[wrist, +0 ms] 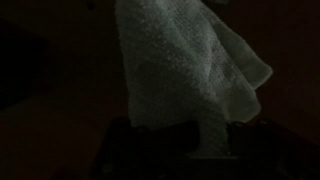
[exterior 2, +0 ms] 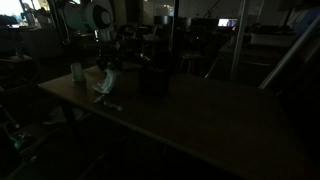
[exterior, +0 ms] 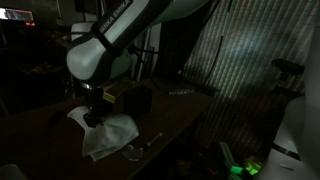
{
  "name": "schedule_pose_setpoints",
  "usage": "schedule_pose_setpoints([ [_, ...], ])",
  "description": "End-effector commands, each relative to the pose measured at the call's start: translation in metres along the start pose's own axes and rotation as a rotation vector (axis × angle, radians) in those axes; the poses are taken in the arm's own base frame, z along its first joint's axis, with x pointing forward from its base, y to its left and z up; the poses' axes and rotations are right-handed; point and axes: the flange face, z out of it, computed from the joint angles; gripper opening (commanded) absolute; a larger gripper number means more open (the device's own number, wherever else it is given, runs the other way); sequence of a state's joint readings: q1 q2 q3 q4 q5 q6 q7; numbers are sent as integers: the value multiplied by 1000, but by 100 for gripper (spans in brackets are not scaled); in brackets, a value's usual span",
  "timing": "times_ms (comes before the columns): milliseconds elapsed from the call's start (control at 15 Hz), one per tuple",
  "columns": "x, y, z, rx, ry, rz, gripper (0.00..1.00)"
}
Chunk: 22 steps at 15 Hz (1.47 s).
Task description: Put the white towel in the black box
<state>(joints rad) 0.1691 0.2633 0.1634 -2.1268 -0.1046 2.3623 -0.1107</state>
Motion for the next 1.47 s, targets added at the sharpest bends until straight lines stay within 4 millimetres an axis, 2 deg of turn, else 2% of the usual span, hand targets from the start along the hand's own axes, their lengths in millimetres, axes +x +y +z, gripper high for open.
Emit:
schedule_pose_setpoints([
  [0,-22,19,-80,-77,111,106,0],
  [200,-28,56,-135,-179,173,179,0],
  [333,-35,87,-161,-248,186,213,0],
  [467,-38,118,-176,-323,180,243,0],
  [733,-32,180,-190,-410,162,292,0],
  [867,-24,198,-185,-411,138,296,0],
  [1000,-16,205,-168,-379,94,296,0],
  [1133,-13,202,-144,-334,25,292,0],
  [1400,-20,184,-103,-183,-110,298,0],
])
